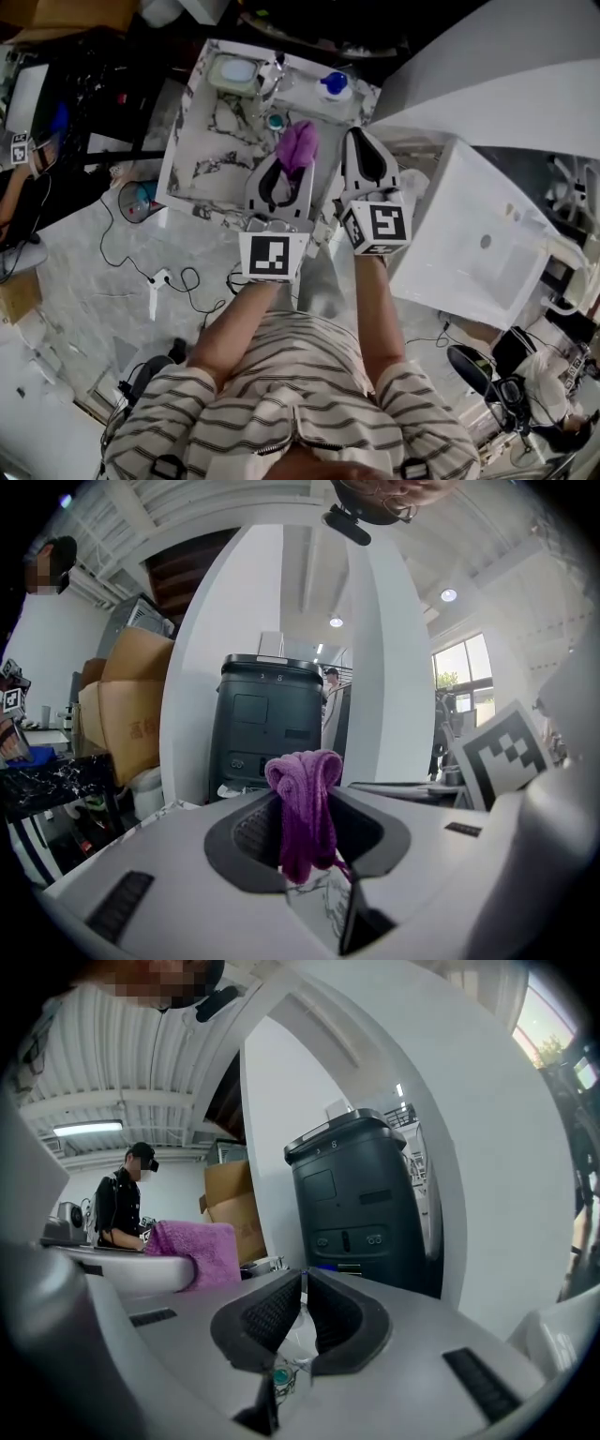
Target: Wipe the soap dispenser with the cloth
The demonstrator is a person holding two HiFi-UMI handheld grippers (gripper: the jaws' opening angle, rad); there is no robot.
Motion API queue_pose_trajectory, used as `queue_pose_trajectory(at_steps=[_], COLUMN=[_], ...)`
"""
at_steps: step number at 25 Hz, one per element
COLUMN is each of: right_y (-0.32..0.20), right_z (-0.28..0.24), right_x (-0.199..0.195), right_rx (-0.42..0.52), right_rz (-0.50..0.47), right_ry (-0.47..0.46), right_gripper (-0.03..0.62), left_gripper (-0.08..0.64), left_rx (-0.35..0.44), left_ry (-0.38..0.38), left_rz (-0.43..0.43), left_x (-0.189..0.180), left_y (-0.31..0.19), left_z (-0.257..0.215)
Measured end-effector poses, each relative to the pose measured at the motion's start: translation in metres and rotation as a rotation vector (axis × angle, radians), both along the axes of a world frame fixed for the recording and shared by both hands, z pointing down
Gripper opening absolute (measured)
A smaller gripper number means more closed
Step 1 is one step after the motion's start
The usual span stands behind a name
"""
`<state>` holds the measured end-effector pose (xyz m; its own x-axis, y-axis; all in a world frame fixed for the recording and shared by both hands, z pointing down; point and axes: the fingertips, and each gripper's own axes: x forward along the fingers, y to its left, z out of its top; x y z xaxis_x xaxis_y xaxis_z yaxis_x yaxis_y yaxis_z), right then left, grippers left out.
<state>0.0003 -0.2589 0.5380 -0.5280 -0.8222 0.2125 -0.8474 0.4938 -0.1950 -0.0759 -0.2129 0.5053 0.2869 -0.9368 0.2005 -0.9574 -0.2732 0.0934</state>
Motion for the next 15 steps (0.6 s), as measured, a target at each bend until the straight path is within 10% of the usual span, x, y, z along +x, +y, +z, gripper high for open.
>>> queue_pose_trajectory(at_steps=[15], right_y=[-0.042], right_z=[0.041], right_x=[-0.014], right_rx=[-0.041], right_rz=[0.01], right_ry=[0.064], right_gripper=[0.124], left_gripper=[0.113], left_rx=[-0.047], left_ry=[0.006], left_rz=[-0.033], left_x=[-0.005], left_y=[-0.014], left_z=[0.025])
